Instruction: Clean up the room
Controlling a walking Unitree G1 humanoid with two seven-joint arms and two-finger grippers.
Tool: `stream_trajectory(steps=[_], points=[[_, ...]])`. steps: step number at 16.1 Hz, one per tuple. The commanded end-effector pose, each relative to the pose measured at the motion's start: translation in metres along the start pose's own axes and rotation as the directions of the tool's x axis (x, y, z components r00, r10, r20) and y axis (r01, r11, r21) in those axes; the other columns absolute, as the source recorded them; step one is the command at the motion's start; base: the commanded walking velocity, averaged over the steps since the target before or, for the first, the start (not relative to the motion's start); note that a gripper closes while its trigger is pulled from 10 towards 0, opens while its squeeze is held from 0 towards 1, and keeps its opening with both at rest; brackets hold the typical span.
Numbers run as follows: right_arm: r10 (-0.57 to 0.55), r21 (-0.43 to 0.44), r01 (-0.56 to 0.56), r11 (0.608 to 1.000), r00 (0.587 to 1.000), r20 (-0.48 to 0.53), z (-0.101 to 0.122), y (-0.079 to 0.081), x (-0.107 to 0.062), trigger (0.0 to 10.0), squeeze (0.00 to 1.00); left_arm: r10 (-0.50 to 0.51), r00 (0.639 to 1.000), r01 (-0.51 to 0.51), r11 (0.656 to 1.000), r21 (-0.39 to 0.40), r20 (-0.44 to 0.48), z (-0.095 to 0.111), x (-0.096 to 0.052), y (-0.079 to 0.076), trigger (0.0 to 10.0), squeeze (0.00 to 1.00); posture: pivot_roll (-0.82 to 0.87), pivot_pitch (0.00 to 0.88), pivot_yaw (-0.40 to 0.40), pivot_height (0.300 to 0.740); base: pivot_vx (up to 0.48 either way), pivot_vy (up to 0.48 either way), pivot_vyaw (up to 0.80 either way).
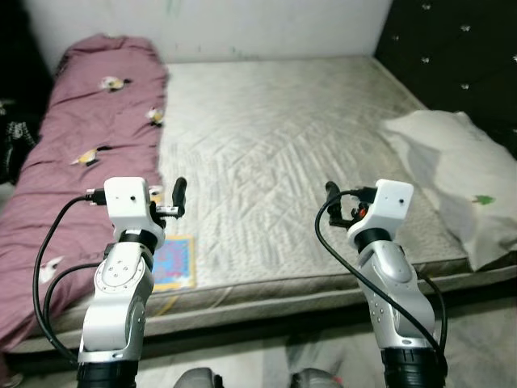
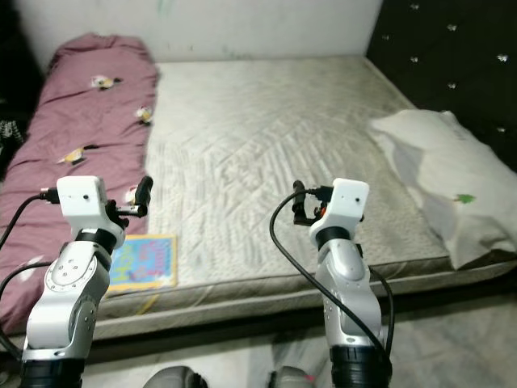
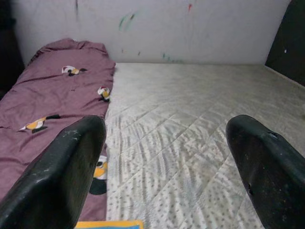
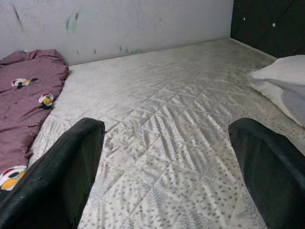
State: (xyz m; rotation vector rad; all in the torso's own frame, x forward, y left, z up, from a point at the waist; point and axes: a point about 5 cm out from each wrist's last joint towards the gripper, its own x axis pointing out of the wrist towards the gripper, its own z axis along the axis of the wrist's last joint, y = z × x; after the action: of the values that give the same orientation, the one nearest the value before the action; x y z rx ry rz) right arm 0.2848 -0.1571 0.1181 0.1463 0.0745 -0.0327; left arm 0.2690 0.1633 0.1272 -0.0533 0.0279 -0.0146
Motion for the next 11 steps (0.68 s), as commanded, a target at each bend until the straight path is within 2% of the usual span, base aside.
stream_trajectory(steps=[1,11], points=[[-0.028,-0.001,0.028,1.0,1.0,-0.007,-0.0007,-0.0087,-0.0015,10.0,0.0,-0.025,1.0,0.025,1.0,-0.006,-0.002,0.0007,0.0015,-0.0081,10.0,0.0,0.0,0.0,0.0,0.74,0.0,0.476,0.0],[-0.019,-0.005,0.019,1.0,1.0,-0.013,0.0005,-0.006,0.0016,10.0,0.0,-0.022,1.0,0.022,1.0,-0.008,0.007,0.0032,0.0033,-0.0103,10.0,0.0,0.0,0.0,0.0,0.74,0.0,0.476,0.0]])
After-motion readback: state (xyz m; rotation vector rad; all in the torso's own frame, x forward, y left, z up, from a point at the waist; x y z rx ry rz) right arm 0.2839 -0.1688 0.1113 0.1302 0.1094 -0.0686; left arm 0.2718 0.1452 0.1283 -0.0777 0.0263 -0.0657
